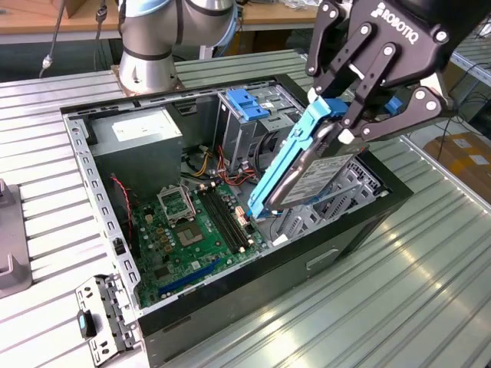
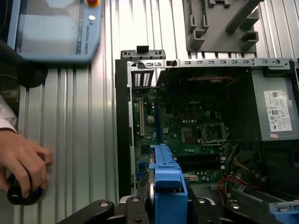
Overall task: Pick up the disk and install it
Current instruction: 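Pick up the disk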
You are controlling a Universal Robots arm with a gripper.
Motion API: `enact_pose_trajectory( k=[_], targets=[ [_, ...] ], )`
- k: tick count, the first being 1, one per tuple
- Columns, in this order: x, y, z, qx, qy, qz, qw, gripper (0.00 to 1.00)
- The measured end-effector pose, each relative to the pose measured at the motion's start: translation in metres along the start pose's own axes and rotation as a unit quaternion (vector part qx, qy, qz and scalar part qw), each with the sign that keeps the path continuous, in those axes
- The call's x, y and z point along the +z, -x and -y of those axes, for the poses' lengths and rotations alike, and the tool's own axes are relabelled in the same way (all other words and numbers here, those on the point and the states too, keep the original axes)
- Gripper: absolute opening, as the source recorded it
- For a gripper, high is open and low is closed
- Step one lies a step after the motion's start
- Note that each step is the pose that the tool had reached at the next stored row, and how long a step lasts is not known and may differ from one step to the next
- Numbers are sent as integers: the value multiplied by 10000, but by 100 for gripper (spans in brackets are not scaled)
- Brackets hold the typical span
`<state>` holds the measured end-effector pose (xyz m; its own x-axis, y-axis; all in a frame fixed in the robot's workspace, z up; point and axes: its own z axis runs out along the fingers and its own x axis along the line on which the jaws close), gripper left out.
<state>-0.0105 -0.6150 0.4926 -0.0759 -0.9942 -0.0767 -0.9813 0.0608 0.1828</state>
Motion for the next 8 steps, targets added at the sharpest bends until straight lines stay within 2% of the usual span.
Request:
enact_pose_trajectory(
  k=[2, 3, 5, 7, 8],
  targets=[
    [-20, -11, 111, 2, 13, -1, 10000, 37],
    [-38, -18, 206, 2, 27, -2, 10000, 37],
    [-54, -19, 296, 4, 43, -3, 10000, 37],
    [-85, -10, 499, 7, 88, -6, 10000, 37],
    [-93, -6, 551, 4, 99, -7, 10000, 37]
  ],
)
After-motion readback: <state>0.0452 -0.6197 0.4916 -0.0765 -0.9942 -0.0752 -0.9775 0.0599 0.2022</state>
